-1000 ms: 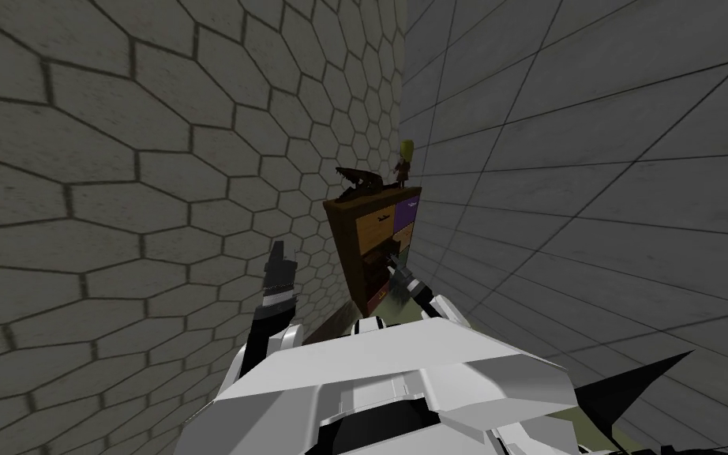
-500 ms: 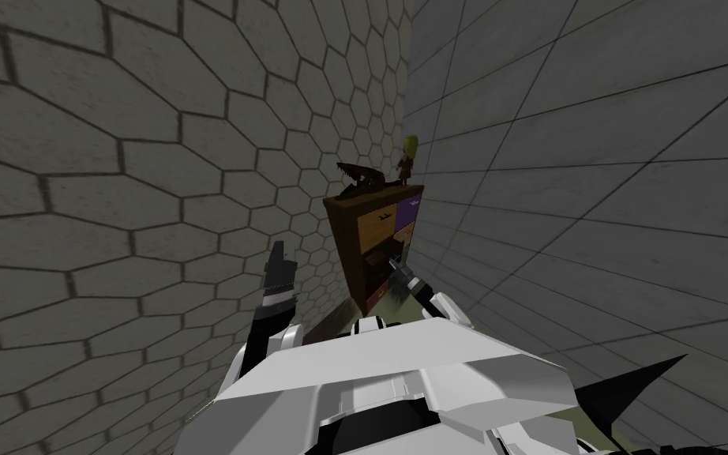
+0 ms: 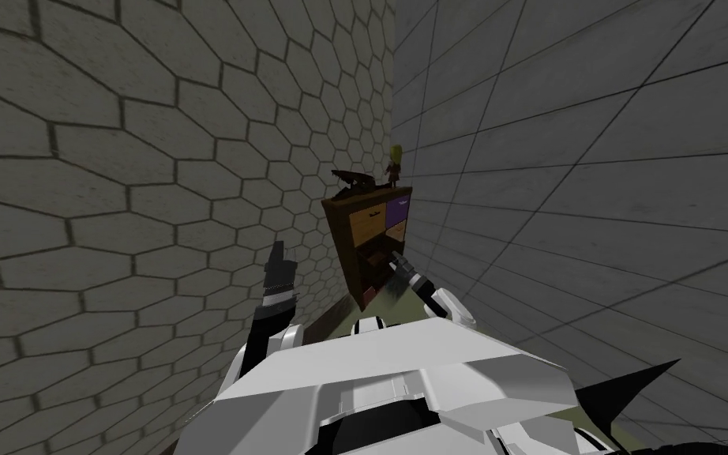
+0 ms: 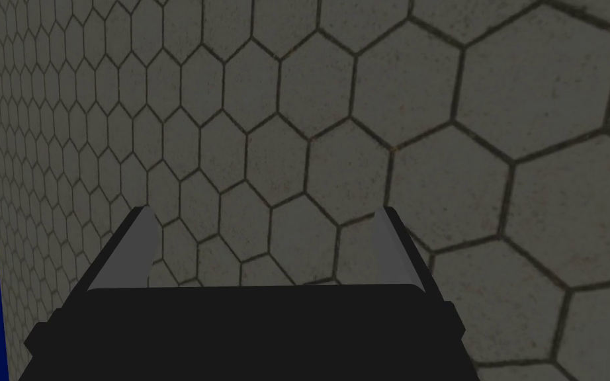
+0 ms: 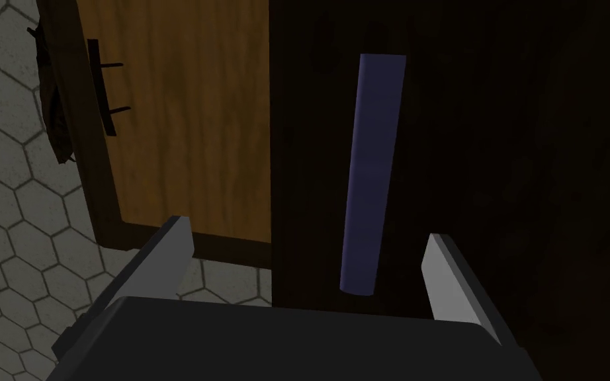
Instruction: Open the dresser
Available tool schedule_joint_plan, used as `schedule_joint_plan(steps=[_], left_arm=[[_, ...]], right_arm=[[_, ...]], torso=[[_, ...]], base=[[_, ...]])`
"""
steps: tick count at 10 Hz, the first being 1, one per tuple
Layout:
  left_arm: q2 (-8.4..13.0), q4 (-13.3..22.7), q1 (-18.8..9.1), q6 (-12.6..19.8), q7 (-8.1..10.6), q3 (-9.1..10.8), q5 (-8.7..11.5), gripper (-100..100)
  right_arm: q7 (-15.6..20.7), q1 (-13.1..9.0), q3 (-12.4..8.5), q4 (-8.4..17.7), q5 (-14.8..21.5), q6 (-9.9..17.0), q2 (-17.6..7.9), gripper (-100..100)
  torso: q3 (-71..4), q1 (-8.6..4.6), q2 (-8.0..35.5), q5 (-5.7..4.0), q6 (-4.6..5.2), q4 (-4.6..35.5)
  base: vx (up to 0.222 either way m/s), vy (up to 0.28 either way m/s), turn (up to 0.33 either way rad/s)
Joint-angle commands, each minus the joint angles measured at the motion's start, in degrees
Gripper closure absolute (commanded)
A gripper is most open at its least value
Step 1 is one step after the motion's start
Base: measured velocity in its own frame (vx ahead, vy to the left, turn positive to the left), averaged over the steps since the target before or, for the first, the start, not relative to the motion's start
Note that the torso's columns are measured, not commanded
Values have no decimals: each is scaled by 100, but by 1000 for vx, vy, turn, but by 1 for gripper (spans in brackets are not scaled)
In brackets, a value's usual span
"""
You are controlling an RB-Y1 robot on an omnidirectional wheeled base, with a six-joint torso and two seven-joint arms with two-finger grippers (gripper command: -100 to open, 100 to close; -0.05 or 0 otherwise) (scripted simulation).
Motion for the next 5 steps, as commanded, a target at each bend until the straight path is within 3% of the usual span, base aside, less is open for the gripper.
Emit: schedule_joint_plan(steps=[1,5], left_arm=[[0,-1,1,0,0,0,0,0],[0,0,1,0,0,0,0,0]], right_arm=[[-364,-141,17,-148,44,290,-242,-100],[-873,-361,39,-365,107,686,-602,-100]], torso=[[-7,-10,-6,-2,4,-5],[33,-41,58,-8,10,20]], base=[[-31,49,37],[-46,27,36]])
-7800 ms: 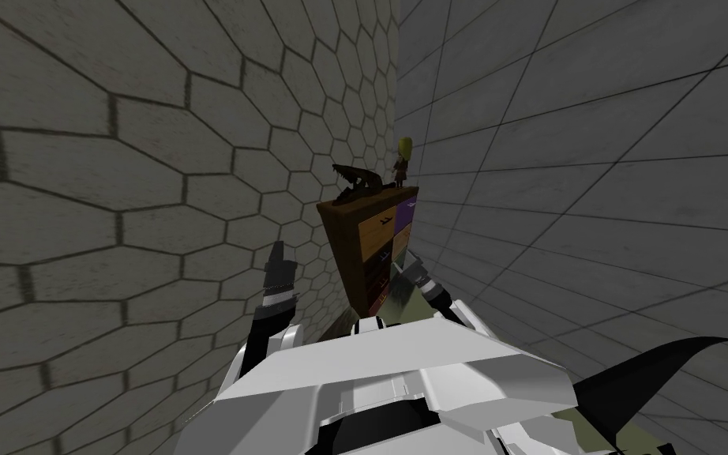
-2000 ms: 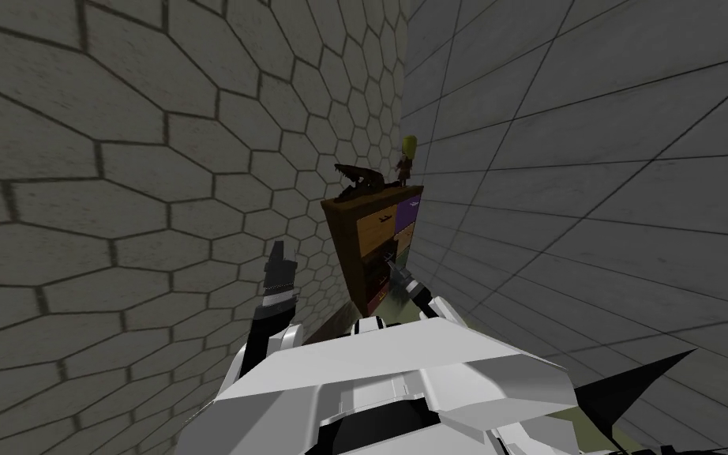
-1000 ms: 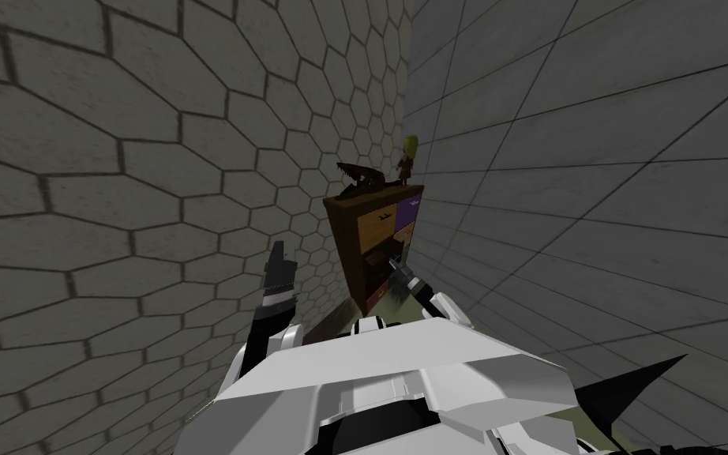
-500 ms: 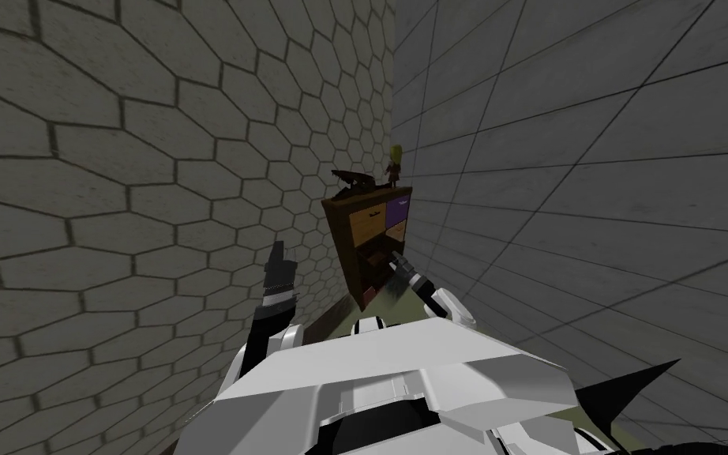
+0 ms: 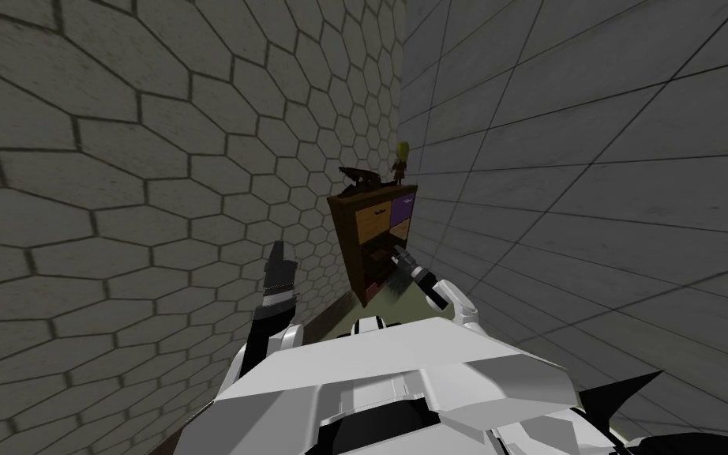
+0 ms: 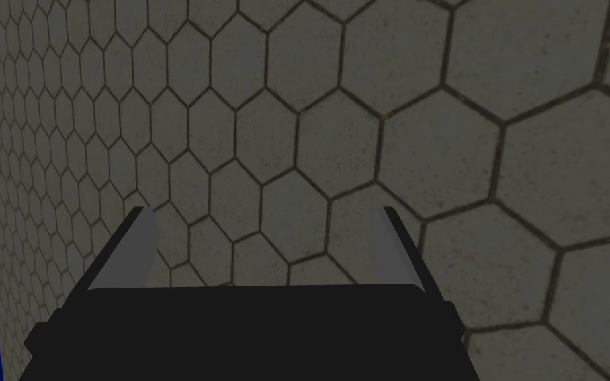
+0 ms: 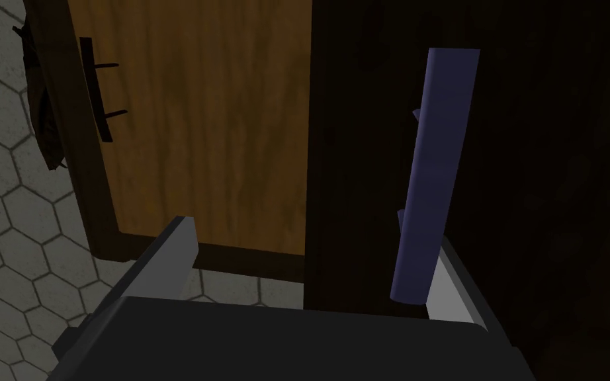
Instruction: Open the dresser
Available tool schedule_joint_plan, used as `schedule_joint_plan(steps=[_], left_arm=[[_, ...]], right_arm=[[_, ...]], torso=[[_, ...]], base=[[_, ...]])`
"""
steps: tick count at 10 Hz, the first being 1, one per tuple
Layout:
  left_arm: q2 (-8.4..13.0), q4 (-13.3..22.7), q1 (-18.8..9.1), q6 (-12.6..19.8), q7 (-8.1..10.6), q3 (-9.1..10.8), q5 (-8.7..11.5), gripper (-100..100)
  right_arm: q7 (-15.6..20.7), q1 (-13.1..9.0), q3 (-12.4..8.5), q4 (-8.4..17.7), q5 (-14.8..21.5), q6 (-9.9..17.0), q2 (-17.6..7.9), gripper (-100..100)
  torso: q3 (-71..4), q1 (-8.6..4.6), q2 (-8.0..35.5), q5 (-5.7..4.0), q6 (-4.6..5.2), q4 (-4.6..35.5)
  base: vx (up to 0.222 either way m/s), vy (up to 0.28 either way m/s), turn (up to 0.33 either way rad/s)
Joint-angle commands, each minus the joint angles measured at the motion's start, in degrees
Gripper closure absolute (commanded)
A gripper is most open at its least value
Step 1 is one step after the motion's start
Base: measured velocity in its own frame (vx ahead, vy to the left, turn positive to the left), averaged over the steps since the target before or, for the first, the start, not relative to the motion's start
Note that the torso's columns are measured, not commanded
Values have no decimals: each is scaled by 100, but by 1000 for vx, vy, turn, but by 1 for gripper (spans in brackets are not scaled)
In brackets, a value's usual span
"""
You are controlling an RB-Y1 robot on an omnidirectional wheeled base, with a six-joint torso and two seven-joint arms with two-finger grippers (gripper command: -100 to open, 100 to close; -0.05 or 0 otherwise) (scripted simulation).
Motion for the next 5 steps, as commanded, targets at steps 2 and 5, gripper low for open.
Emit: schedule_joint_plan(steps=[2,5], left_arm=[[0,0,0,0,0,0,0,0],[0,0,1,0,0,0,0,0]], right_arm=[[-261,-62,56,-115,64,251,-161,-100],[-280,-44,53,-77,74,290,-173,0]], torso=[[11,24,22,18,0,31],[0,18,2,8,-4,7]], base=[[-35,17,18],[0,0,0]])
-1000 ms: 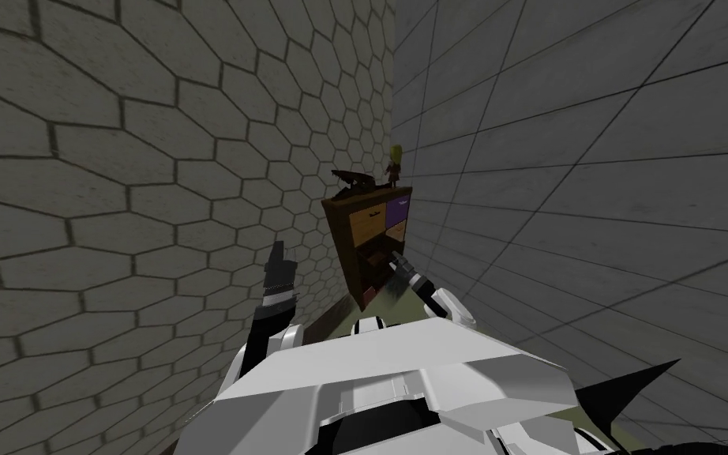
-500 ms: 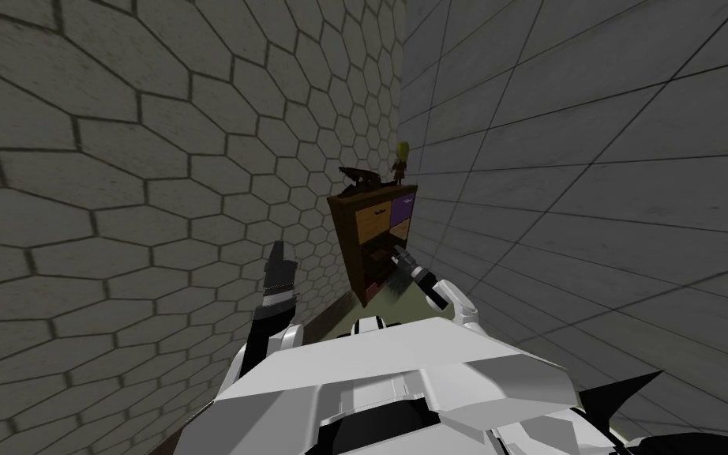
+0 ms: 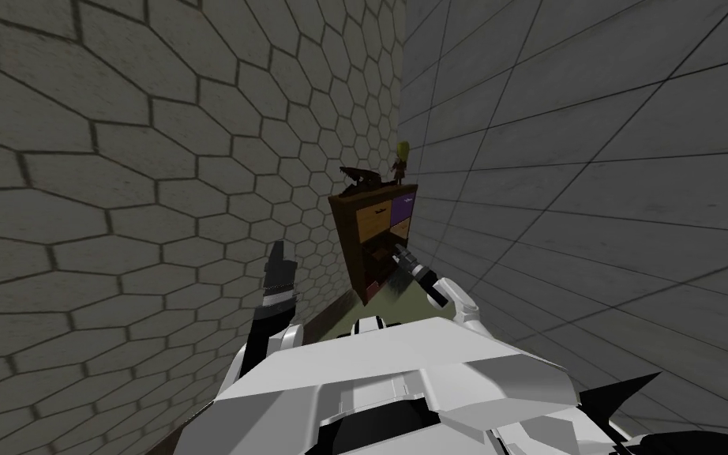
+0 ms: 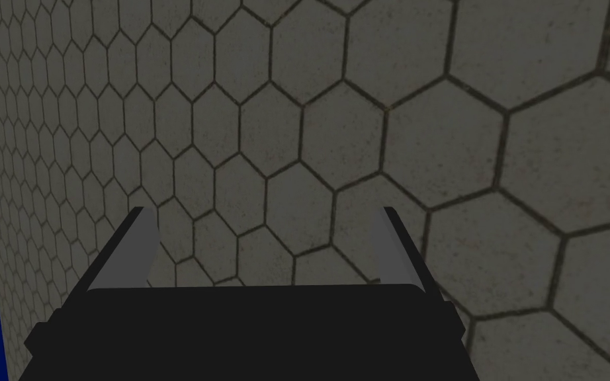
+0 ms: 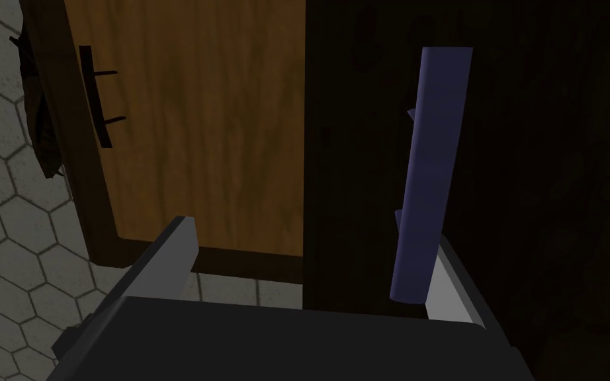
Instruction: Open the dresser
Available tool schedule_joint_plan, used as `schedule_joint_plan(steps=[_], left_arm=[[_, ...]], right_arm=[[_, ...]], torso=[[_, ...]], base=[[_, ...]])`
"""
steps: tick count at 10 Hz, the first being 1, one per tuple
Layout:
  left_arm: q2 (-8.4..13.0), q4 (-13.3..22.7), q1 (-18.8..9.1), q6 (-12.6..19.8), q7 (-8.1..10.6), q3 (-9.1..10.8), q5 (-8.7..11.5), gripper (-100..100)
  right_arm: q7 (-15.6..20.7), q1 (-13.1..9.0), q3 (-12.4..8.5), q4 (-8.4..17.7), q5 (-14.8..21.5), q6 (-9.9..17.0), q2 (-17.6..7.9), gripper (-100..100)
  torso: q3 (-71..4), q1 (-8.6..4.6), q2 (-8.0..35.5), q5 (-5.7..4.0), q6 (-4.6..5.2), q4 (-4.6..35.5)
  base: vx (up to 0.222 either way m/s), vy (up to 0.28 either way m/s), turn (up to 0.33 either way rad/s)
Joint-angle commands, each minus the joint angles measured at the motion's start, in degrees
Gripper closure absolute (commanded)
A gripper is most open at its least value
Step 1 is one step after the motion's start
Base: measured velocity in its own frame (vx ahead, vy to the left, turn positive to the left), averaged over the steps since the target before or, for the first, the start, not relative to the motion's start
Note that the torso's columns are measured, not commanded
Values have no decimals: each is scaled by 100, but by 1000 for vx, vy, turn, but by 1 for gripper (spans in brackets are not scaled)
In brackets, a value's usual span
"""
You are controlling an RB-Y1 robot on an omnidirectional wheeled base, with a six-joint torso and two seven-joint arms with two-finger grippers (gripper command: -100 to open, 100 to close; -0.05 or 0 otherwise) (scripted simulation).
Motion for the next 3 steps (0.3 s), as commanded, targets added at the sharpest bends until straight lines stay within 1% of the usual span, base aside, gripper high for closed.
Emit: schedule_joint_plan(steps=[1,3], left_arm=[[0,0,0,0,0,0,0,0],[0,0,0,0,0,0,0,0]], right_arm=[[1,5,0,7,2,4,-1,0],[1,11,-1,15,4,9,-2,0]], torso=[[-2,-2,-4,-2,0,-5],[-5,-6,-9,-4,1,-10]], base=[[0,0,0],[0,0,0]])
